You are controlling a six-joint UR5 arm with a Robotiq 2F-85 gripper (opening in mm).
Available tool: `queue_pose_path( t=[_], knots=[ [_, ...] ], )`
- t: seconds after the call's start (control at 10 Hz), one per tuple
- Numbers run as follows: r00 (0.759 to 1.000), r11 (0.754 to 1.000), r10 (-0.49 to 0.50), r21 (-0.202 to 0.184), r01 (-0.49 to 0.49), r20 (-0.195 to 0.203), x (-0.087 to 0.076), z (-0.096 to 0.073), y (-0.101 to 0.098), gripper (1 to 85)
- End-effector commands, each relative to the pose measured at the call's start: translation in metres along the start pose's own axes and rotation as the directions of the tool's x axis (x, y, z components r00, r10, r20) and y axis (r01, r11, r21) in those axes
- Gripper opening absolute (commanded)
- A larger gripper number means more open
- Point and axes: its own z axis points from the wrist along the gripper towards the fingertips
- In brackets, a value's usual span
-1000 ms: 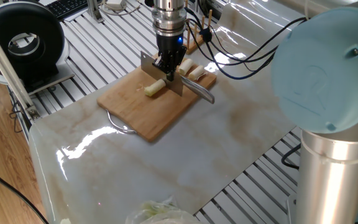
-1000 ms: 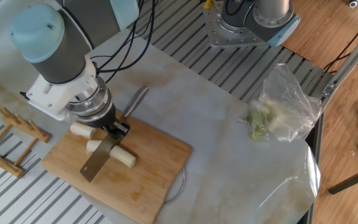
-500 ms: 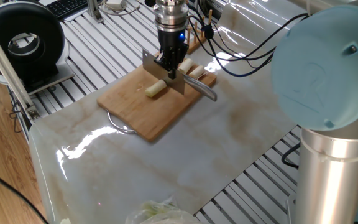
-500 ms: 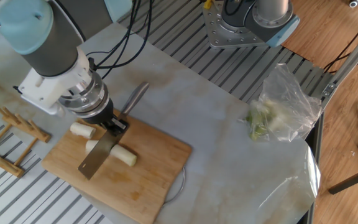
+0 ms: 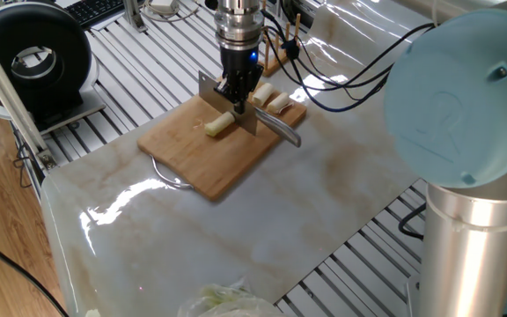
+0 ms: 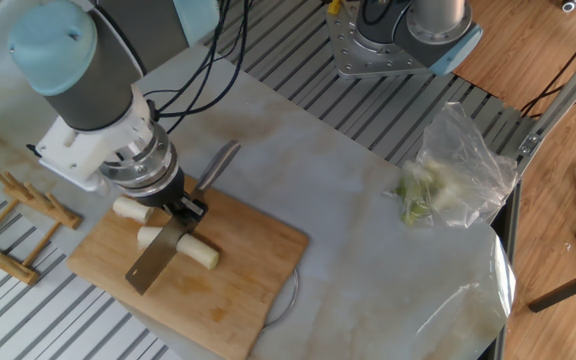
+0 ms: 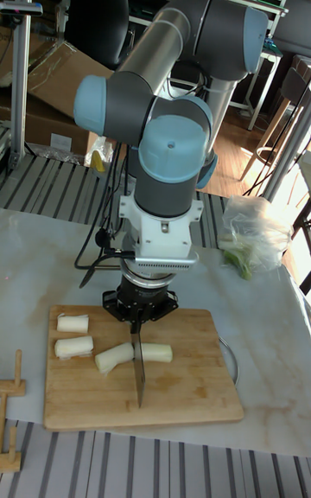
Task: Chop the scallions
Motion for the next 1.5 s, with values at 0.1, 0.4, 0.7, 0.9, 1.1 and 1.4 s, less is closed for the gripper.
queue_pose_path(
  t=[0.1, 0.4, 0.7, 0.9, 1.1, 1.4],
  knots=[
    [1.000, 1.000, 0.003, -0.026, -0.004, -0.017, -0.002, -0.012, 0.002, 1.3],
    [1.000, 0.999, 0.004, -0.035, -0.004, -0.003, -0.001, -0.015, 0.002, 1.3],
    [1.000, 1.000, 0.009, 0.007, -0.009, 0.029, -0.012, 0.003, -0.001, 1.3],
    [1.000, 1.000, 0.009, 0.007, -0.009, 0.026, -0.013, 0.003, 0.000, 1.3],
    [1.000, 1.000, -0.007, -0.007, 0.007, 0.015, -0.014, -0.012, -0.001, 1.3],
    [0.998, 0.999, -0.001, 0.042, -0.002, 0.063, -0.029, -0.016, -0.005, 1.3]
  ],
)
